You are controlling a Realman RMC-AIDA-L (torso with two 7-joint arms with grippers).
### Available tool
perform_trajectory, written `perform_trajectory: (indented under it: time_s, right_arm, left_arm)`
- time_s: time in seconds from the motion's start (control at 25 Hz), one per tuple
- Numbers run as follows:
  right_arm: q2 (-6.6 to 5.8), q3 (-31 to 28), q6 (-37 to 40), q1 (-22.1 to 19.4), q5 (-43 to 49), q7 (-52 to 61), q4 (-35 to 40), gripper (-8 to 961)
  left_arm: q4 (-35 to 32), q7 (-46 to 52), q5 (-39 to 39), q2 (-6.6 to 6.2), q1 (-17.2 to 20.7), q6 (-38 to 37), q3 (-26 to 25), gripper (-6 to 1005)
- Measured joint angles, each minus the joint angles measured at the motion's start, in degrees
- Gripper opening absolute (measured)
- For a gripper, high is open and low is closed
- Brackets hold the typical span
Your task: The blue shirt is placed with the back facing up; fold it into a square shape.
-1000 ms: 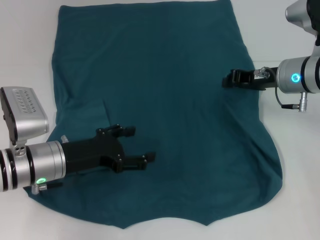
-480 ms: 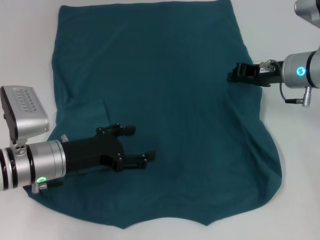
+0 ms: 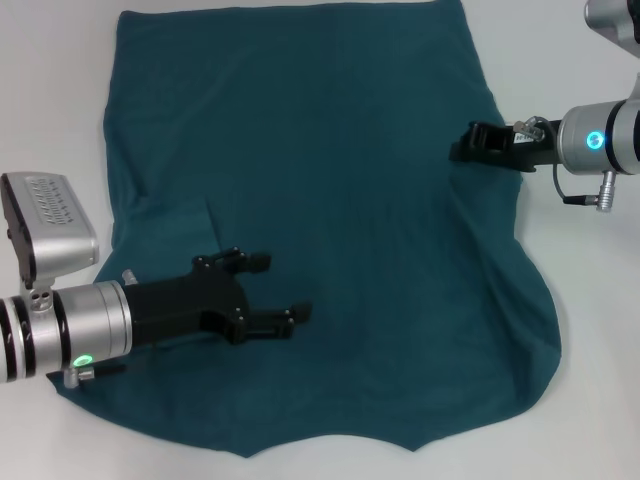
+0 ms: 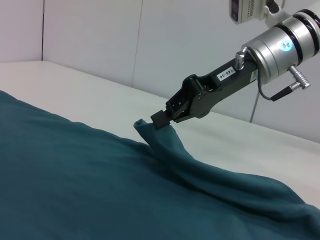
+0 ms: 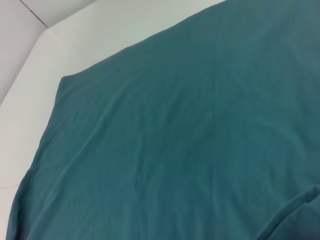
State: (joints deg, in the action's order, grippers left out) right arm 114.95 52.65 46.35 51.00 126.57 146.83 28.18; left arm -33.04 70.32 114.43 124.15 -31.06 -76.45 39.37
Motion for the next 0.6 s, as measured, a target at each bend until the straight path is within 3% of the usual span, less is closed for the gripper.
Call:
perform_trajectory:
  time_s: [0.44, 0.6]
  right_arm:
    - [1.2, 0.0, -1.38, 1.05, -0.51, -0.61, -0.77, 71]
    - [2.0, 0.03, -0.29, 1.12, -6.54, -6.01, -0.77, 73]
  left_arm:
    - [0.52, -0.02, 0.0, 0.04, 0.13, -0.02, -0.08, 949]
    - [0.6, -0.03, 0.0, 0.04, 0.23, -0.01, -0.22, 950]
